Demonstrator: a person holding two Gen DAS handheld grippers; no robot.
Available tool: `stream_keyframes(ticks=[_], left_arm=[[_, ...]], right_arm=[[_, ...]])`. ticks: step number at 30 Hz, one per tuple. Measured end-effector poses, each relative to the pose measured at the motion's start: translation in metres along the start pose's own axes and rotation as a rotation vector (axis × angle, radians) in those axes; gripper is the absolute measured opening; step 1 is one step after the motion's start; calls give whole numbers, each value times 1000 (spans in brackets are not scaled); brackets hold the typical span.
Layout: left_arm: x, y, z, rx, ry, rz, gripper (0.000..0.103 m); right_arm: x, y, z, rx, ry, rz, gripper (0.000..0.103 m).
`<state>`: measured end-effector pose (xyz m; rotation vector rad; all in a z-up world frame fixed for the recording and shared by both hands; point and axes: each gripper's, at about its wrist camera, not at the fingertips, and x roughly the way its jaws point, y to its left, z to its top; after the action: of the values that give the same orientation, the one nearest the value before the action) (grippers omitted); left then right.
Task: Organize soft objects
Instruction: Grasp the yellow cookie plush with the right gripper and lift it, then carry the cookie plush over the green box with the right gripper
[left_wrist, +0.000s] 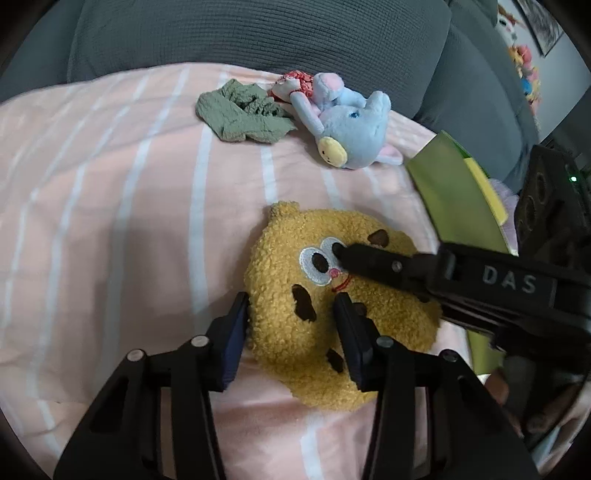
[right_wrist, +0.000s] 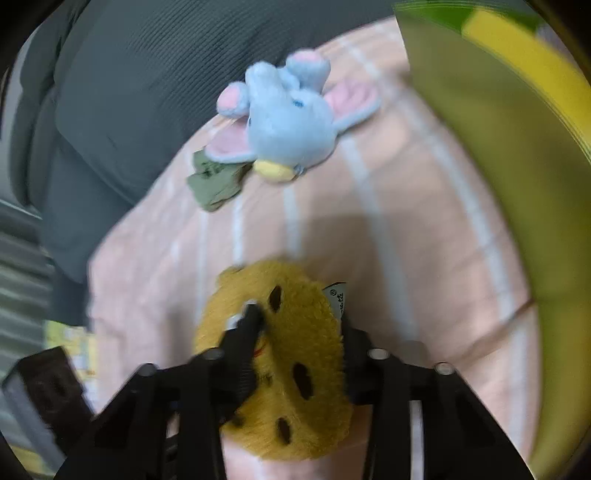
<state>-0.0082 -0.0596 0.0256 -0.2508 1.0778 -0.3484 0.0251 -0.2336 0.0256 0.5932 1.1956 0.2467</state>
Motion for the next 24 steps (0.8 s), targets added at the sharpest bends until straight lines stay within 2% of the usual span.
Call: stream_keyframes(ticks=[2, 5, 12, 18, 21, 24], left_arm=[[0, -5, 1, 14, -7, 32, 36], [-6, -8, 6, -5, -17, 13, 33], [-49, -43, 36, 36, -135, -60, 33], [-79, -111, 68, 175, -232, -117, 33], [-81, -142, 73, 230, -243, -164, 33], [-69, -171, 68, 302, -234, -186, 33]], right_arm=[[-2, -3, -1, 10, 5, 17, 29], [-15, 2, -3, -8, -21, 39, 27], [-81, 21, 1, -67, -210, 79, 27], [-157, 21, 15, -58, -418, 55, 27], [-184, 8, 12, -25, -509, 37, 27], [-197, -19, 5, 36, -555, 40, 27]])
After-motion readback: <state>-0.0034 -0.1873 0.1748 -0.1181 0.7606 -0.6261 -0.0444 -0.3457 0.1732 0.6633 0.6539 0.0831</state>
